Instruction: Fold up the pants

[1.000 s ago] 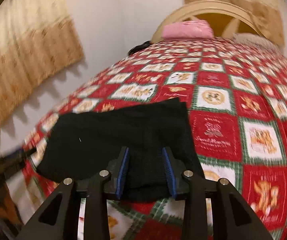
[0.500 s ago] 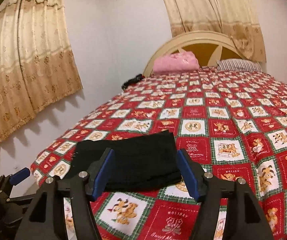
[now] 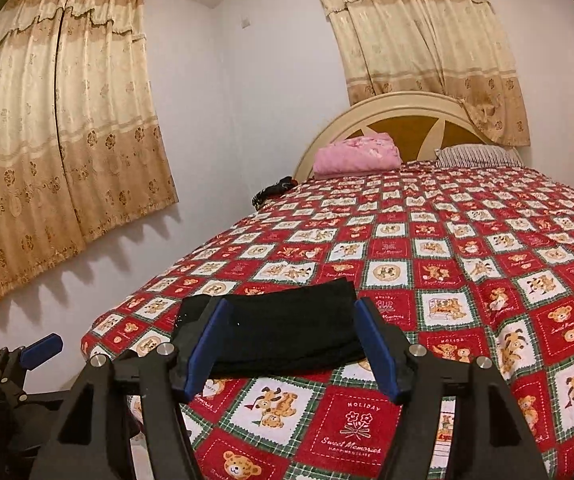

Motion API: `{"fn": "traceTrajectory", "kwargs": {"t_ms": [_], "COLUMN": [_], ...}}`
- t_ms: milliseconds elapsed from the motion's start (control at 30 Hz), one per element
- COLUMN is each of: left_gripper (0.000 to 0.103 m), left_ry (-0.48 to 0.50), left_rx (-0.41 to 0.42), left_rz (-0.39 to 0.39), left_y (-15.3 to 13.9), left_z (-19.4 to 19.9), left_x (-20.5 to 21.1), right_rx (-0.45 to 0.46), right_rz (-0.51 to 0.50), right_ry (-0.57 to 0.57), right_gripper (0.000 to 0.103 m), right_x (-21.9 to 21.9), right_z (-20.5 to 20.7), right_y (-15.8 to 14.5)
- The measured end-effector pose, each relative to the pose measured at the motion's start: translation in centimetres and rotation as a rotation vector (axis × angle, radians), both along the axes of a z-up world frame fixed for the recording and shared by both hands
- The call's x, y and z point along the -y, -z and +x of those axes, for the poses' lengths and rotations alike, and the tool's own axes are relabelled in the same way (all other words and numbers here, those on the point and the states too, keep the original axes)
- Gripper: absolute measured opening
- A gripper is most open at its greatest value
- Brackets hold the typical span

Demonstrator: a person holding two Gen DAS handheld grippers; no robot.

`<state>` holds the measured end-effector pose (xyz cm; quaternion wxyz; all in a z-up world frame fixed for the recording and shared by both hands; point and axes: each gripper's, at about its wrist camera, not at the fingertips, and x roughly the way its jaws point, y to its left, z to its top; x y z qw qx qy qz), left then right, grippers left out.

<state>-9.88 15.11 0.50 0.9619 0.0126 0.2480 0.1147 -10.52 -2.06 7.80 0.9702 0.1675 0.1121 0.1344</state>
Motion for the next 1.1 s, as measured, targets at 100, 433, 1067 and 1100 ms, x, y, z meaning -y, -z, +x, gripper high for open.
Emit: {"fn": "traceTrajectory", "kwargs": {"t_ms": [100, 433, 1067, 1100], "left_gripper": [0.103, 0.103, 0.103, 0.103], "left_ry": [-0.004, 0.004, -0.008, -0.011], "left_rx": [0.016, 0.017, 0.030, 0.030], "left_rz": [0.026, 0.036, 0.026, 0.031], "left_y": [-0.2, -0.2, -0.4, -0.4], "left_z": [-0.4, -0.6, -0.9, -0.9], "left_x": [0.4, 1.0, 0.9, 0.9], "right_rx": [0.011, 0.008, 0.025, 0.023], "right_rz": [0.010, 0.030, 0.032, 0.032], "right_ry": [0.011, 0.026, 0.035, 0.035], "right_gripper": [0.067, 0.067, 0.068, 0.068], "right_x": [0.4, 1.1, 1.1, 1.2], "right_z": [-0.5, -0.8, -1.6, -1.6], "right_y": [-0.2, -0.1, -0.4, -0.3]}}
